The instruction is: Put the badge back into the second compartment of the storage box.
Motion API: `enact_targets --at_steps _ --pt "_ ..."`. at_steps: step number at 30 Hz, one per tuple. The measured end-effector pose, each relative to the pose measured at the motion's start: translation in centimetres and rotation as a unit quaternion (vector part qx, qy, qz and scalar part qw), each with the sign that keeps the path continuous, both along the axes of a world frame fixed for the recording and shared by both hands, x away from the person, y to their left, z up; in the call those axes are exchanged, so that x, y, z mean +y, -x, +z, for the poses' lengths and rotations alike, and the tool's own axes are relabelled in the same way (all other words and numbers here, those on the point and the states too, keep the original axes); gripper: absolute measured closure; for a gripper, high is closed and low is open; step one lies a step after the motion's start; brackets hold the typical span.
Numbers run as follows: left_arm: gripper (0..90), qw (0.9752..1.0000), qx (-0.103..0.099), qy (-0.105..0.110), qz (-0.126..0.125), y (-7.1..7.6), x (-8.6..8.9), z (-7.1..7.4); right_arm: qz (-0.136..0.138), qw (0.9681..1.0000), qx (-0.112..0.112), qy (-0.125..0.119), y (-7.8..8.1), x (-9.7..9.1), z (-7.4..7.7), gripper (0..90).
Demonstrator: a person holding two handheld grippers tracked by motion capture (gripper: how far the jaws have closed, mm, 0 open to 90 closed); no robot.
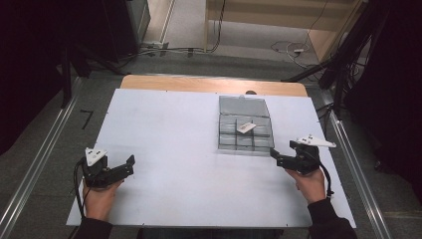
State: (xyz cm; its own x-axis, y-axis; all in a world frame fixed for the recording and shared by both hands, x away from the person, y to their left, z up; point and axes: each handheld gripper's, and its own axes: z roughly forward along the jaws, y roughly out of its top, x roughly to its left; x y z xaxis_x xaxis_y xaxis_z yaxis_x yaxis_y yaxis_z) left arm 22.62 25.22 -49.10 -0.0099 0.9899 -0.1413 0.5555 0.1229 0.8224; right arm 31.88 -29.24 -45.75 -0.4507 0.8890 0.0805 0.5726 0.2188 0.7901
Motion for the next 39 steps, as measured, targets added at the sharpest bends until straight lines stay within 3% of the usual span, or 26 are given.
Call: enact_targets --at_steps 39 --pt "4.3 1.0 0.001 0.002 -0.001 0.0 0.0 0.0 -0.031 0.9995 0.002 0.0 2.7 -4.2 -0.4 13.2"
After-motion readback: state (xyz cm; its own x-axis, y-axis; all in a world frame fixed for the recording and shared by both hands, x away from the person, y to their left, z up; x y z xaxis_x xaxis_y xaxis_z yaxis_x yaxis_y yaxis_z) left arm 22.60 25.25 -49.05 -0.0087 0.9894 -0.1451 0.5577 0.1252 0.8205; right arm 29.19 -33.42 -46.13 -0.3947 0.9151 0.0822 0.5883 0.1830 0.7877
